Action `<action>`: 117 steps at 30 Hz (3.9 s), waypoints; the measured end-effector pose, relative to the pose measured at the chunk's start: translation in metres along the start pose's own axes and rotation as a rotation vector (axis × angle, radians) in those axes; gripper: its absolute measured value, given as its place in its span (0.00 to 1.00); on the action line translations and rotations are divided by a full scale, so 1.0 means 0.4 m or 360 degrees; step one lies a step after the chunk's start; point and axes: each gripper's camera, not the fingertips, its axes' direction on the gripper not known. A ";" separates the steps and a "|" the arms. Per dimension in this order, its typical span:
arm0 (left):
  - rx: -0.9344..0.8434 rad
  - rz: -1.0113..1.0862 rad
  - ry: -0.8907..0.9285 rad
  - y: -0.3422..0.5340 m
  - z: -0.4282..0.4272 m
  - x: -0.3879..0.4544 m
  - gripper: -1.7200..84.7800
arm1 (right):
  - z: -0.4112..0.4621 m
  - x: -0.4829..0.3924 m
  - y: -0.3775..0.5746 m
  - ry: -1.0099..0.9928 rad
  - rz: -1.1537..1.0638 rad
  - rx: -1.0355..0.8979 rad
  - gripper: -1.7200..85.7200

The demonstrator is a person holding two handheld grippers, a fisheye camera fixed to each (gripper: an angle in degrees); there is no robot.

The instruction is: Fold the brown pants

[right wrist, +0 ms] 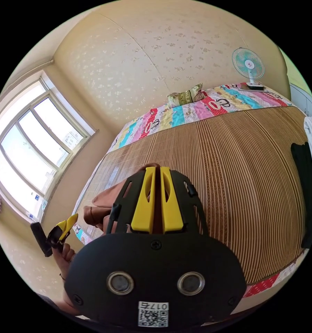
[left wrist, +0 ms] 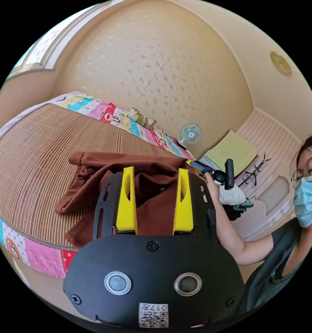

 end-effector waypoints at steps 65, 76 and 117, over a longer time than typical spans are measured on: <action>-0.0620 -0.0328 -0.0192 0.196 0.274 -0.145 0.19 | -0.014 -0.114 -0.500 0.0359 0.0053 -0.0459 0.09; -0.0470 -0.0098 -0.0553 0.149 0.402 0.027 0.16 | 0.269 -0.210 -0.437 0.0597 -0.0509 -0.1567 0.03; -0.0743 0.0430 -0.1649 -0.126 1.754 -0.048 0.08 | 0.266 -0.097 -0.468 0.0699 -0.0081 -0.1042 0.03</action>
